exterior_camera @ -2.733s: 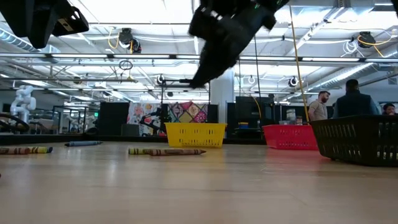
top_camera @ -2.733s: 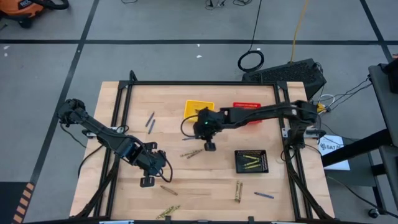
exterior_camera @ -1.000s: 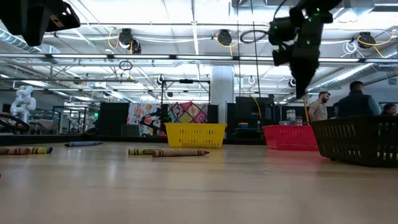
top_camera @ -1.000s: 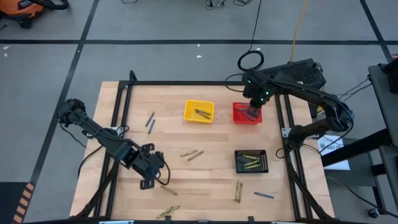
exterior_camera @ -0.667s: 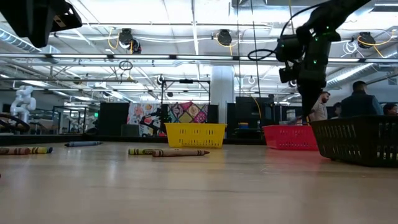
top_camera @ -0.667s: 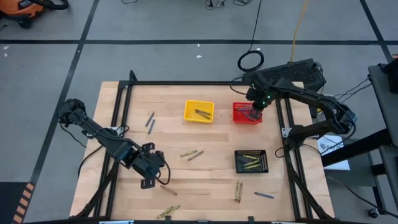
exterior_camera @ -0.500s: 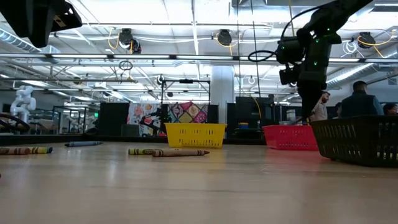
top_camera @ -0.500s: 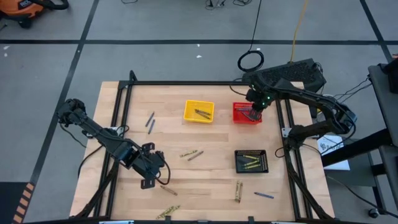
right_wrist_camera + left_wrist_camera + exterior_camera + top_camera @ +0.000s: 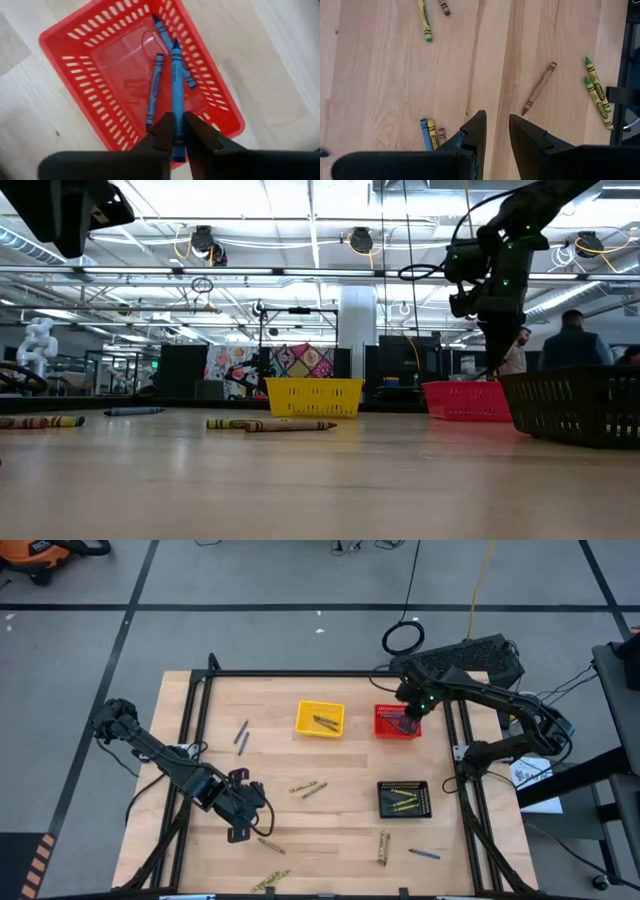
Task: Sort crayons
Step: Put the blue crayon into the red bin, then put the green crayon into the black bin
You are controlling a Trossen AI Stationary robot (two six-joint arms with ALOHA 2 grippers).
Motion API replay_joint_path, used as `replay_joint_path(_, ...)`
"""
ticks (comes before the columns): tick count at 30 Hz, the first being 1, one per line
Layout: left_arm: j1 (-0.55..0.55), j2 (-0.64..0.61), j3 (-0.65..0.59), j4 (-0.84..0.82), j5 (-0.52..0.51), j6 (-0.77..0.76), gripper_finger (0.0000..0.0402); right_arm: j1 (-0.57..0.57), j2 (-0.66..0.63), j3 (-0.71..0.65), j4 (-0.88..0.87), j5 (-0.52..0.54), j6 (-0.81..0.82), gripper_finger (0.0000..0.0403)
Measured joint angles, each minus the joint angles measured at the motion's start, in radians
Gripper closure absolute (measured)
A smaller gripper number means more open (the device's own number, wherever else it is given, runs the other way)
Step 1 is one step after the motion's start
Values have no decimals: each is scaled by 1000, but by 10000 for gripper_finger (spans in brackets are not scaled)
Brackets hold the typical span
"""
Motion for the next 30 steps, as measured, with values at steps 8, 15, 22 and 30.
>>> replay_joint_path(8,0,0,0,13,0,0,314,17,0,0,-1,-5,23,303)
replay_joint_path(15,0,2,0,22,-9,-146,314,50,0,0,1,-5,30,277)
replay_joint_path(22,-10,63,0,133,26,-293,314,59,0,0,1,-5,96,275)
replay_joint_path(30,-63,196,0,203,181,-390,314,59,0,0,1,-4,162,275)
